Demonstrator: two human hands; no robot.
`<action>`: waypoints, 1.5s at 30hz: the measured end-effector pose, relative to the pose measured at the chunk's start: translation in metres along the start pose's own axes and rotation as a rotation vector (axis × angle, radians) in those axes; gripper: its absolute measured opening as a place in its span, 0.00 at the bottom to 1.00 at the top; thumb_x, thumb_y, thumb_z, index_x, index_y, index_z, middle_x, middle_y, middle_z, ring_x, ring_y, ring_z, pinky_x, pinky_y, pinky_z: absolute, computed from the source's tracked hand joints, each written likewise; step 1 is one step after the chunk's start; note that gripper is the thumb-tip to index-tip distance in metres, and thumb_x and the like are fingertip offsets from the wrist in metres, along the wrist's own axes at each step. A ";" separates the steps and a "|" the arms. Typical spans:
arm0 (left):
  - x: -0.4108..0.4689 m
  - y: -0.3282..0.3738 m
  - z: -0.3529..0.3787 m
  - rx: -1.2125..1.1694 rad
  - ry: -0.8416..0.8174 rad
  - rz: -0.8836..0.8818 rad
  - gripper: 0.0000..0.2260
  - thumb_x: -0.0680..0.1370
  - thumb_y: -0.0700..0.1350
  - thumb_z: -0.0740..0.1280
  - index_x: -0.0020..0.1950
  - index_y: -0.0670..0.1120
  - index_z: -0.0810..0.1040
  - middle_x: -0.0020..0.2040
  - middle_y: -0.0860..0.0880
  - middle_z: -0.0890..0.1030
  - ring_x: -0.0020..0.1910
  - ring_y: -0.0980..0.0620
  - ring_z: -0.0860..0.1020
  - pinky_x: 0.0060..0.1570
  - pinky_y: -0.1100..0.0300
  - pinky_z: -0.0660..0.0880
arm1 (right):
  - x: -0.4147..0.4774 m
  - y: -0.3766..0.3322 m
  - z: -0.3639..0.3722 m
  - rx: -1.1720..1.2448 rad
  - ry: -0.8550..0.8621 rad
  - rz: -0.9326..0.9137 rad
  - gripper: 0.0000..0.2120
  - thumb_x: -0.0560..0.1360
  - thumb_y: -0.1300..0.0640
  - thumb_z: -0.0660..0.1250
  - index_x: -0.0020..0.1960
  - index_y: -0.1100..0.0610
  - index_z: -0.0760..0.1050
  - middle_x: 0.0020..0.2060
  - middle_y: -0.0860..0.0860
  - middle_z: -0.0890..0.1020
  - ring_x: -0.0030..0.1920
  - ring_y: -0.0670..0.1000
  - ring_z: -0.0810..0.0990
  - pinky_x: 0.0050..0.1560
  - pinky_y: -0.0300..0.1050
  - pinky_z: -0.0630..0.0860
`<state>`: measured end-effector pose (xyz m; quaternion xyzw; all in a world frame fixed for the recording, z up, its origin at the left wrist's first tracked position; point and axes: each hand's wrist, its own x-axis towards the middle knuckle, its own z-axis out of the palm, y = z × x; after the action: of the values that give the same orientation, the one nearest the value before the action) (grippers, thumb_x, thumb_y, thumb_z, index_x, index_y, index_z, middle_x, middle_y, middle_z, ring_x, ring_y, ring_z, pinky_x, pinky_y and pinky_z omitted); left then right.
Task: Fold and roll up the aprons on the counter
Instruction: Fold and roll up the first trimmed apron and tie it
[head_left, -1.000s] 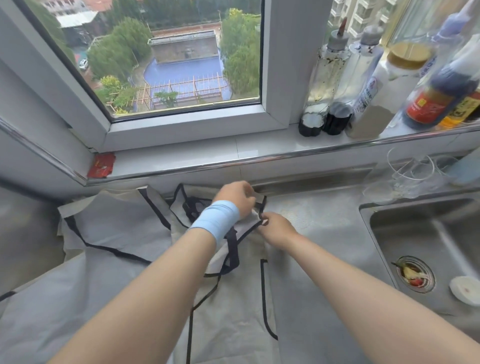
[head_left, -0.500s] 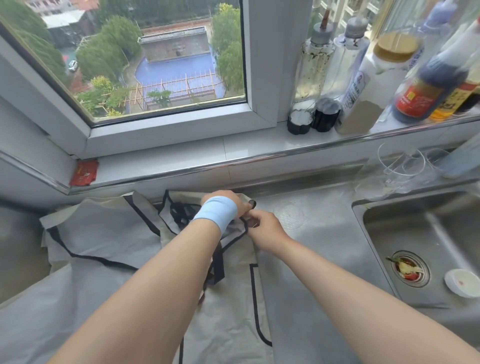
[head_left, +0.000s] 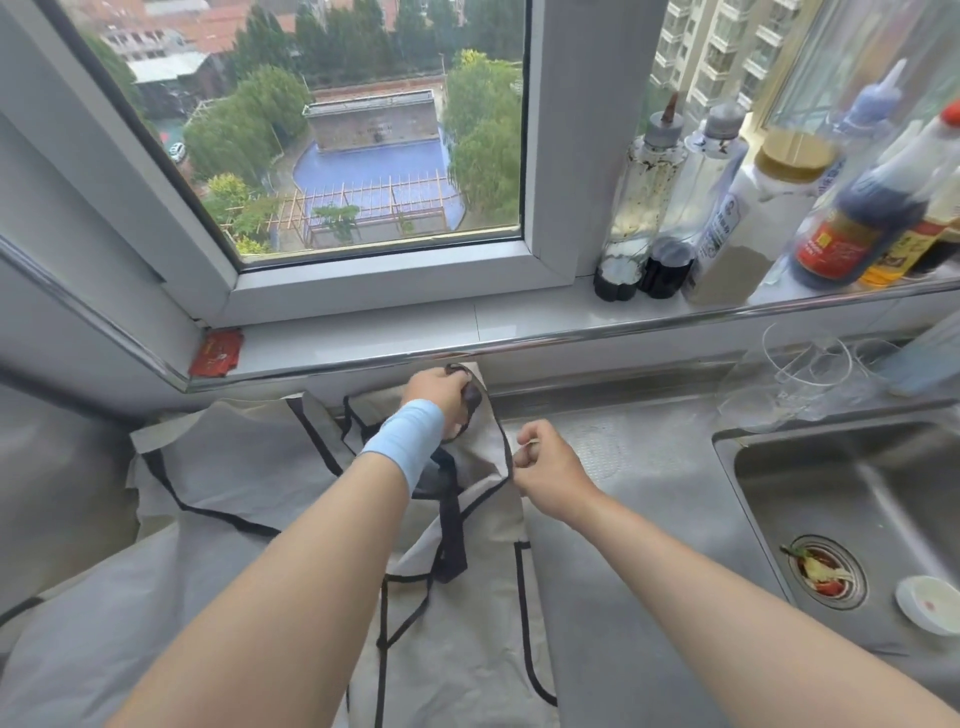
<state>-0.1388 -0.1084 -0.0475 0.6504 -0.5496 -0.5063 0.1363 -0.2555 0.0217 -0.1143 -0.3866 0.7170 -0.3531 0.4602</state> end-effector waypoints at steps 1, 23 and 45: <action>0.001 0.004 -0.005 -0.145 0.003 -0.015 0.09 0.79 0.44 0.63 0.38 0.47 0.72 0.35 0.45 0.75 0.41 0.43 0.74 0.42 0.52 0.73 | 0.000 0.002 0.001 -0.014 0.000 0.035 0.13 0.71 0.64 0.70 0.52 0.53 0.72 0.36 0.48 0.80 0.37 0.49 0.78 0.42 0.46 0.77; -0.056 -0.095 0.022 0.701 -0.060 0.494 0.08 0.78 0.48 0.61 0.54 0.54 0.77 0.55 0.50 0.74 0.55 0.46 0.76 0.53 0.55 0.73 | -0.012 0.006 -0.003 -0.403 0.282 -0.107 0.26 0.74 0.65 0.63 0.71 0.56 0.64 0.65 0.56 0.67 0.59 0.59 0.74 0.56 0.48 0.72; -0.112 -0.200 0.012 0.550 0.290 0.154 0.08 0.77 0.42 0.61 0.54 0.49 0.71 0.54 0.49 0.73 0.55 0.45 0.73 0.52 0.50 0.74 | -0.049 0.073 0.050 -1.035 0.009 -0.335 0.39 0.78 0.50 0.58 0.80 0.62 0.42 0.79 0.60 0.48 0.79 0.60 0.47 0.77 0.59 0.50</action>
<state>-0.0198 0.0629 -0.1425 0.6848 -0.6882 -0.2291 0.0703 -0.2116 0.0897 -0.1747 -0.6700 0.7279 -0.0242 0.1441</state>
